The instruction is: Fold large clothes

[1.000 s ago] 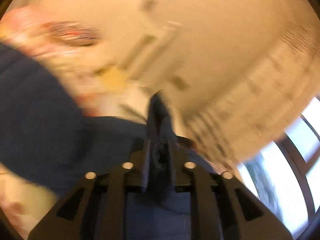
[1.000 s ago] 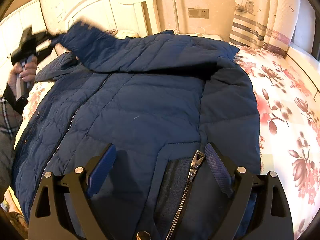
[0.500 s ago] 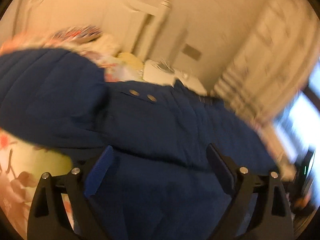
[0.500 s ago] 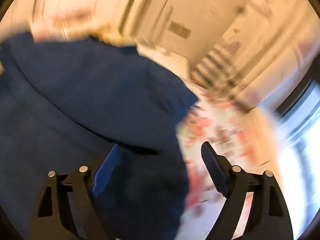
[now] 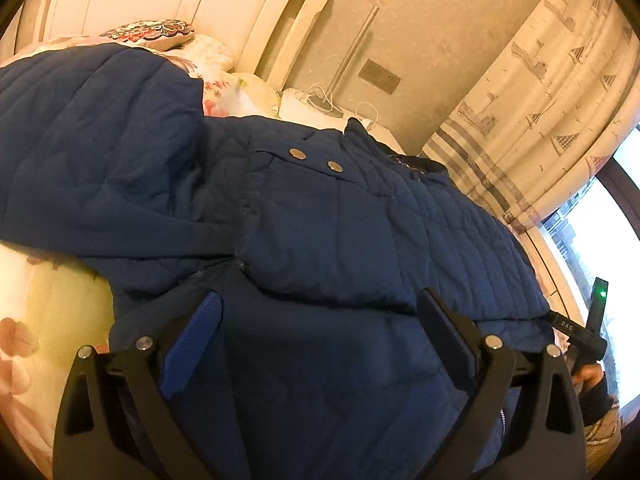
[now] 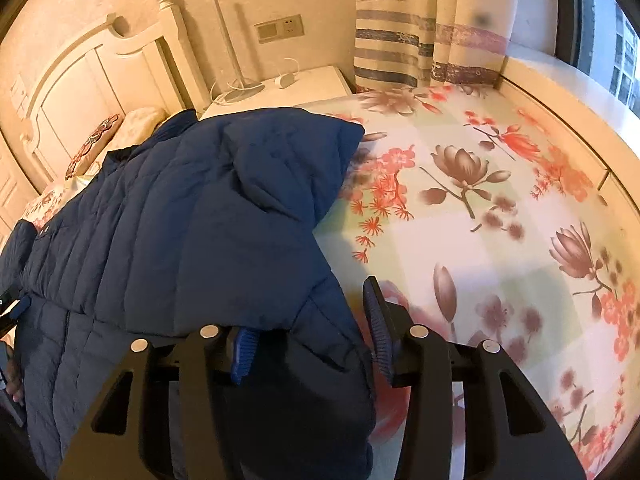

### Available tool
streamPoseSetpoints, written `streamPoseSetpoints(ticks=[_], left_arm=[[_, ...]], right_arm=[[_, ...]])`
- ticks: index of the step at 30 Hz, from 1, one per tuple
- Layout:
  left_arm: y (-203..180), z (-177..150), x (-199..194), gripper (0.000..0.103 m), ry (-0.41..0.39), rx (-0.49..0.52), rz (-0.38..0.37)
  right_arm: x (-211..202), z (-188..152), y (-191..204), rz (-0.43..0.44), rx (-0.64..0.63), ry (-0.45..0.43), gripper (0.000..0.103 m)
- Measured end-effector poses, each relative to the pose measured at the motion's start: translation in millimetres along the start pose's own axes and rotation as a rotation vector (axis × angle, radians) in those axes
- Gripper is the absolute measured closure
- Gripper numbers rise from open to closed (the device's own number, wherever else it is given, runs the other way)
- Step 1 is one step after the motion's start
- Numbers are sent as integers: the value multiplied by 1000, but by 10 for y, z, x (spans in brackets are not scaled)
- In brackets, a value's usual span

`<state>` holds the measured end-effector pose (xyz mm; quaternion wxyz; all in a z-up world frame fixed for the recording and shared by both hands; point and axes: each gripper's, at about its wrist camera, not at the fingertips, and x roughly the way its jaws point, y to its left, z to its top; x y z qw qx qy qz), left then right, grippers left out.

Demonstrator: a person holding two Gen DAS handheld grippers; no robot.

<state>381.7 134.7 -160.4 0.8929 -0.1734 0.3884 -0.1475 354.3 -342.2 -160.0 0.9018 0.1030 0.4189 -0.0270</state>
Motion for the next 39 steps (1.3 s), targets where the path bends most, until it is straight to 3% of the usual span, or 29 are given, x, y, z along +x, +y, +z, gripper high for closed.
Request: streamPoseSetpoints(ticks=[3, 5, 7, 8, 11, 15, 17, 19, 20, 23, 26, 30, 31, 34, 37, 39], left_arm=[[13, 7, -8, 5, -1, -6, -6], [28, 12, -4, 5, -2, -11, -11], [26, 14, 6, 4, 2, -11, -9], [19, 13, 12, 4, 4, -7, -6], [-11, 4, 25, 3, 14, 12, 13], [-4, 0, 21, 3, 15, 8, 10], [14, 1, 16, 3, 12, -1, 0], [24, -2, 14, 3, 10, -6, -5], [25, -3, 15, 3, 10, -6, -6], [28, -6, 22, 3, 13, -6, -6], [23, -3, 34, 3, 19, -3, -1], [20, -1, 33, 3, 19, -4, -1], [24, -4, 32, 3, 18, -7, -4], [39, -8, 27, 3, 15, -13, -13], [46, -12, 28, 2, 14, -15, -15], [52, -16, 31, 2, 15, -13, -13]], right_arm=[[-167, -84, 18, -67, -15, 4, 34], [-385, -184, 41, -103, -42, -49, 33], [-621, -243, 105, -144, -72, -164, 36], [-753, -239, 180, -130, -107, -232, 39], [-848, -142, 409, -91, -197, -286, 45], [-600, 13, 718, -21, -278, -249, 54], [-287, 70, 769, -7, -277, -150, 57], [51, 73, 730, -69, -276, -18, 58], [116, 83, 671, -45, -246, -4, 58], [-23, 135, 657, -48, -216, -5, 61], [-167, 350, 687, -39, -217, -90, 61], [1, 737, 716, -20, -189, -129, 61], [111, 799, 713, -37, -195, -115, 61], [605, 881, 693, -53, -187, 70, 60], [579, 923, 734, -58, -168, 82, 61], [444, 1016, 735, -20, -139, 14, 61]])
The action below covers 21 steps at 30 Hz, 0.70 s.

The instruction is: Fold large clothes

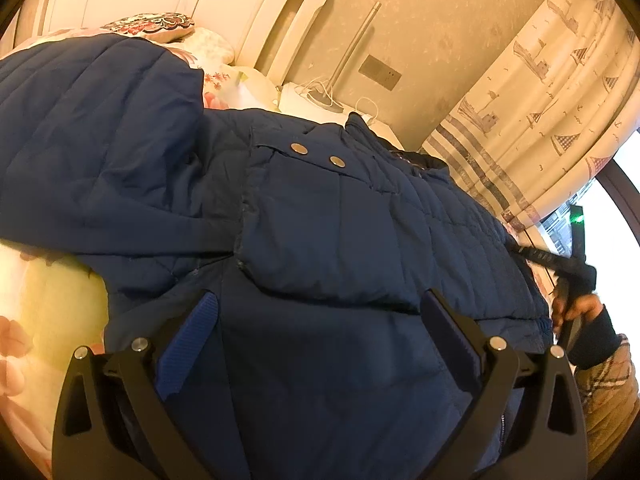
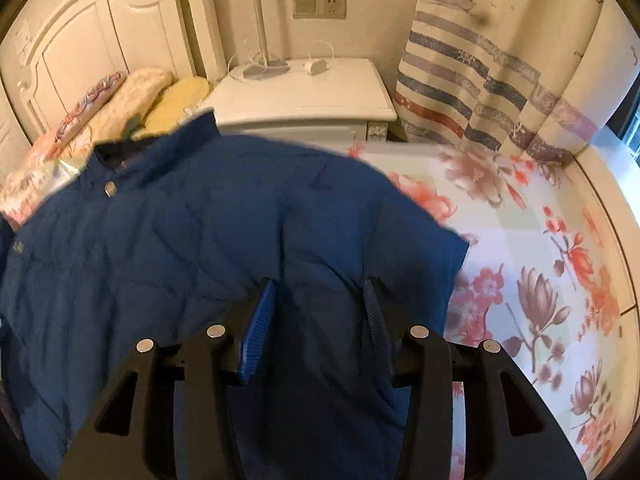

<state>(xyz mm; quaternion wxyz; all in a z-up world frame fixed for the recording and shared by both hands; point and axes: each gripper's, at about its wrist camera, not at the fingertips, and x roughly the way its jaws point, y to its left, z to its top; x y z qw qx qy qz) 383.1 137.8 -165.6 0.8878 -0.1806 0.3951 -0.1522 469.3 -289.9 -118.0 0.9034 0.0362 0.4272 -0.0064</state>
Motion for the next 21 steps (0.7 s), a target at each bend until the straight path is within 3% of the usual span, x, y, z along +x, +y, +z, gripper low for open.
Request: streamPoseSetpoints(ticks=[3, 4, 6, 9, 11, 14, 16, 19, 21], left_arm=[[-3, -2, 3, 2, 2, 2, 3], [-6, -2, 0, 2, 2, 2, 2], [0, -1, -4, 2, 1, -2, -2], [7, -4, -6, 2, -1, -5, -6], [8, -4, -4, 2, -1, -7, -8], [16, -5, -4, 2, -1, -8, -11], [25, 0, -2, 2, -2, -11, -15], [51, -2, -17, 2, -8, -19, -28], [81, -9, -80, 3, -27, -37, -39]], right_arm=[[-21, 107, -45, -38, 36, -76, 52], [54, 117, -65, -39, 41, -60, 48], [369, 87, -103, -36, 47, 75, 48], [285, 62, -20, -59, 21, 73, 47], [-30, 10, 63, -83, 26, -26, 47], [-484, -209, 367, 21, -76, -143, 36], [-566, -418, 605, 82, -180, -116, 23], [-418, -741, 889, 93, -329, -22, 21], [-288, -910, 954, 57, -371, 20, 20]])
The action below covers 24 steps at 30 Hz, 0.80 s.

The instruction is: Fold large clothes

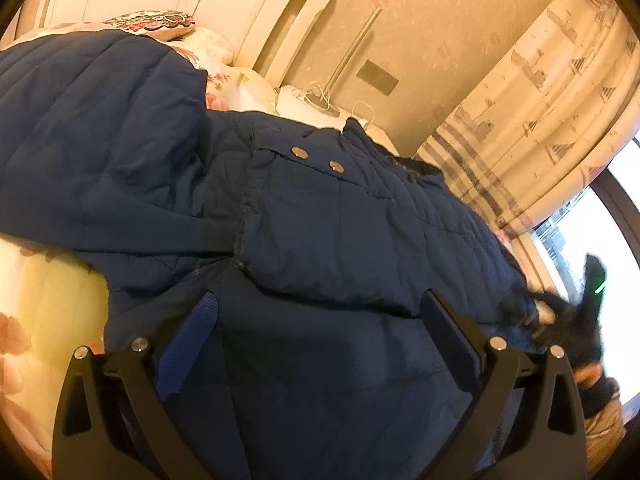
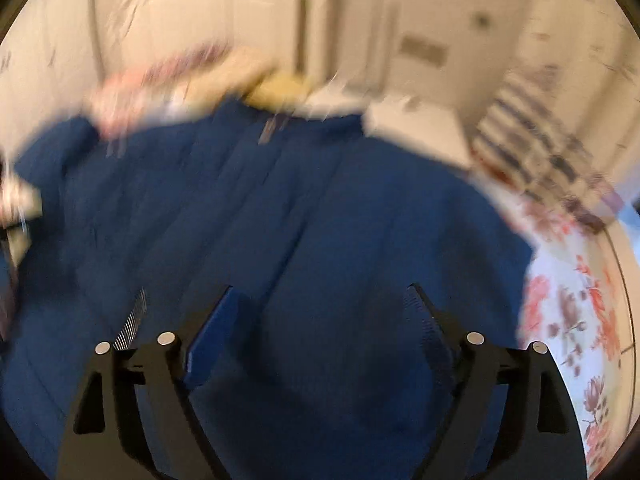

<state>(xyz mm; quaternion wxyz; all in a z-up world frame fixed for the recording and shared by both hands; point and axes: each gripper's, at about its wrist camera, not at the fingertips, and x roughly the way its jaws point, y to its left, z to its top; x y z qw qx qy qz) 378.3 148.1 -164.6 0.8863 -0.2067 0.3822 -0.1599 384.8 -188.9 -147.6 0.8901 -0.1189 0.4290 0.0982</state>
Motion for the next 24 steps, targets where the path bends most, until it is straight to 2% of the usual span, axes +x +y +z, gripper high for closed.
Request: streamPoseSetpoints(ticks=[1, 3, 5, 6, 8, 10, 12, 14, 17, 19, 20, 21, 22, 23, 24], left_arm=[[21, -6, -59, 3, -14, -12, 0], [156, 8, -373, 3, -102, -73, -12], [404, 41, -744, 3, -214, -164, -26], [608, 65, -970, 3, -280, -231, -4], [1021, 116, -1330, 3, -378, -342, 61], [1478, 167, -1613, 3, -439, -465, 146], [2001, 203, -1867, 4, -512, -607, 185], [2335, 300, -1972, 4, -531, -667, 204], [2633, 509, -1984, 4, -504, -696, 251], [2759, 610, -1976, 10, -504, -737, 272], [2790, 655, -1953, 33, -505, -752, 274], [2827, 709, -1885, 80, -483, -769, 249], [2817, 729, -1821, 98, -463, -791, 271], [2765, 728, -1810, 98, -484, -800, 295], [2616, 742, -1843, 99, -538, -765, 321]], right_arm=[[-21, -23, -25, 6, 24, -8, 20], [-168, -37, -107, 31, 95, -1, 20], [-415, -98, -151, 41, 115, -78, 18], [-533, -158, -161, 31, 114, -110, 17], [-641, -282, -118, 22, 108, -122, 17], [-640, -439, -119, 28, 108, -113, 17], [-526, -590, -97, 21, 120, -73, 17], [-406, -663, -133, 41, 151, -50, 17], [-398, -676, -186, 71, 174, -54, 16], [-402, -690, -200, 82, 183, -59, 16], [-408, -695, -202, 84, 185, -62, 16], [-416, -702, -199, 84, 186, -63, 16], [-413, -701, -197, 83, 186, -64, 17], [-415, -702, -198, 83, 187, -65, 17], [-422, -703, -199, 84, 190, -68, 17]])
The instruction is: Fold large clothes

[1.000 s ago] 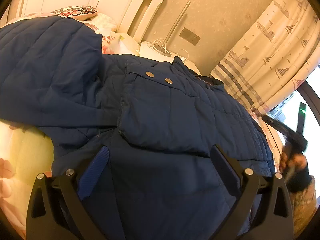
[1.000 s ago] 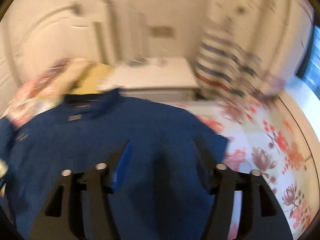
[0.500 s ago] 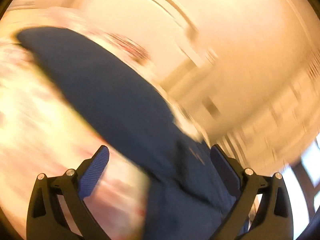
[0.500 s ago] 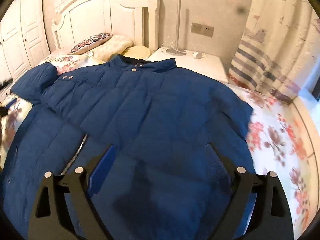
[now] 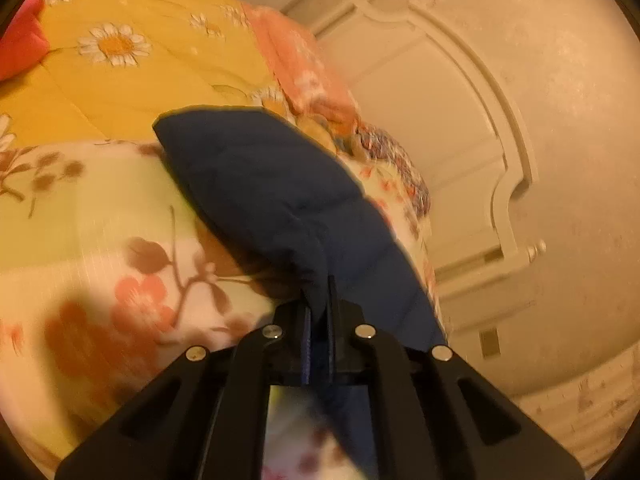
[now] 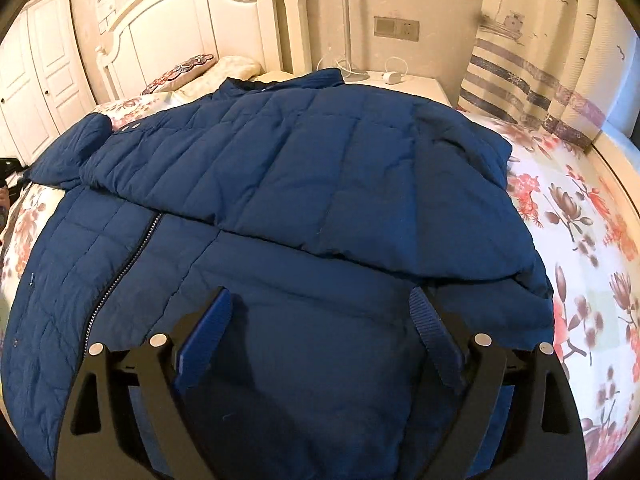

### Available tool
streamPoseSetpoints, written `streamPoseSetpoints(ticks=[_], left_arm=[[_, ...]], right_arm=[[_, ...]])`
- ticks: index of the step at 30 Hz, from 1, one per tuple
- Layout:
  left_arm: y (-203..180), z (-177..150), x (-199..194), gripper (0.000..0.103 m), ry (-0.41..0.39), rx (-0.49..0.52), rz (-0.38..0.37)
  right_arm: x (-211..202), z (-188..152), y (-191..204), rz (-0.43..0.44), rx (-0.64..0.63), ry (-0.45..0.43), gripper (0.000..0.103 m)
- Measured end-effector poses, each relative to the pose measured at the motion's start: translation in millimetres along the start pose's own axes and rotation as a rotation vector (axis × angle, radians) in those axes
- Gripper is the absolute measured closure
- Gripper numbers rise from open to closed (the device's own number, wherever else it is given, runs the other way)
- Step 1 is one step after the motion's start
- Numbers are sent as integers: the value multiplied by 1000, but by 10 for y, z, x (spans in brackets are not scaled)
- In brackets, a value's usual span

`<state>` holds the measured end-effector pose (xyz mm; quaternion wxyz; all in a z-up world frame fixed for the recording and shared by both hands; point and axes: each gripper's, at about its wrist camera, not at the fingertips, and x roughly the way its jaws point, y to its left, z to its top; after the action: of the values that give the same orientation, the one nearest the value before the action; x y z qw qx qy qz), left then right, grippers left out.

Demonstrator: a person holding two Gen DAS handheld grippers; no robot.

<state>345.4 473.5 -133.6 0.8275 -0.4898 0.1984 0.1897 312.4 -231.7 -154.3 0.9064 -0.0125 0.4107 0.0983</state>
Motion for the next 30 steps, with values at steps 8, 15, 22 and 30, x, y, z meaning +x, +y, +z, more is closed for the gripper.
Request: streamPoseSetpoints(ticks=[8, 15, 22, 30], left_arm=[[-1804, -1492, -665, 99, -54, 640, -310], [-2647, -3833, -814, 90, 213, 1296, -499], [-2335, -4957, -646, 22, 407, 1627, -425], [-1888, -3744, -1025, 2, 253, 1326, -431]], right_arm=[[-76, -22, -236, 63, 103, -45, 19], [-45, -22, -201, 47, 92, -31, 18], [-48, -35, -223, 59, 103, -31, 18], [-45, -34, -197, 45, 94, -29, 18]])
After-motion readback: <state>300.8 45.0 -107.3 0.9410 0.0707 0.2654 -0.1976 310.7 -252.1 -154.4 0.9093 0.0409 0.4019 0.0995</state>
